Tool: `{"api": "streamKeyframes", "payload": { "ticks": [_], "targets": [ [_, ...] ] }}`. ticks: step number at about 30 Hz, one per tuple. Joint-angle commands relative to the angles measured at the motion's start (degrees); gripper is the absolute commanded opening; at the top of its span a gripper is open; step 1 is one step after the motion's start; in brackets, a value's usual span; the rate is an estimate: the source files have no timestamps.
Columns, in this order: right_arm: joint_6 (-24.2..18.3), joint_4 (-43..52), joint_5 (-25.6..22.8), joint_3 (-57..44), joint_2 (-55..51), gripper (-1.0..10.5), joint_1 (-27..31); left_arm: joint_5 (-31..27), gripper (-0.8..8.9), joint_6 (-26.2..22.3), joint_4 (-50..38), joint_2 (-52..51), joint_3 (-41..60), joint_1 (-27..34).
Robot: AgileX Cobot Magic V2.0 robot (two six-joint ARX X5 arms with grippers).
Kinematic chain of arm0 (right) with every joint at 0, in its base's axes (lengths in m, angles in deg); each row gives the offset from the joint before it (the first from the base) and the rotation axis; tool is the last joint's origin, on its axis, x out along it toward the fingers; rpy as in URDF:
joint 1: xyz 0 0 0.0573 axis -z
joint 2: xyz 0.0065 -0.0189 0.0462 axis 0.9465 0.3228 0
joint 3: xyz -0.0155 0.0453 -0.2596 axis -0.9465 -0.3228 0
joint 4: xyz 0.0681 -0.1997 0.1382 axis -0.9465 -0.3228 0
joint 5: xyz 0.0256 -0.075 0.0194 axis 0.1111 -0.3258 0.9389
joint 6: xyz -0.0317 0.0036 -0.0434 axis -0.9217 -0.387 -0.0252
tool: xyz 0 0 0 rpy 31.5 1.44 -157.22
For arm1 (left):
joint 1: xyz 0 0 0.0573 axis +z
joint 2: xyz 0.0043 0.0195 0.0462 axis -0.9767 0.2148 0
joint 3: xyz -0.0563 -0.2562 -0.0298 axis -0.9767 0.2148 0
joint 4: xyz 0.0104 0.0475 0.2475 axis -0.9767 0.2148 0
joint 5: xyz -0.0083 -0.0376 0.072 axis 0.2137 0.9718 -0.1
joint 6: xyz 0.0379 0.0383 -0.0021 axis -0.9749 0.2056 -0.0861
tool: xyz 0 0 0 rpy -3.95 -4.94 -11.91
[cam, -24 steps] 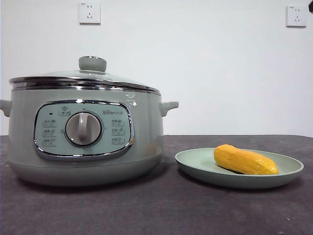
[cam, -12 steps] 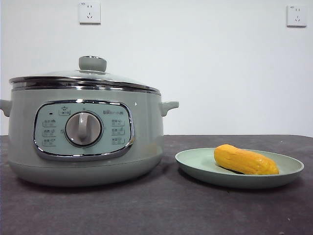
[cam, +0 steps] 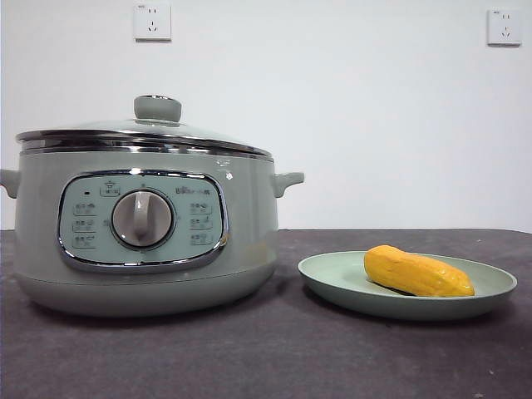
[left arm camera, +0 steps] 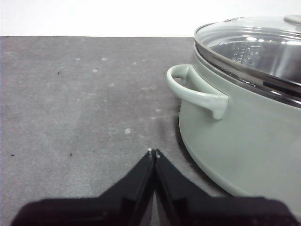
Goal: Take the corn out from the steamer,put the corn on the plate,close the lid
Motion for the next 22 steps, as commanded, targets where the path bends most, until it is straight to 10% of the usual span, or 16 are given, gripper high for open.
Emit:
{"api": "streamKeyframes", "payload": {
  "ticks": [1, 22],
  "targets": [
    [2.03, -1.16, -1.09, -0.42, -0.20, 0.0, -0.02, -0.11, -0.03, 0.17, -0.26, -0.15, 0.90, 0.15],
    [2.03, -1.46, -0.87, -0.42, 0.13, 0.0, -0.02, -0.11, -0.03, 0.17, -0.26, -0.15, 0.90, 0.15]
  ]
}}
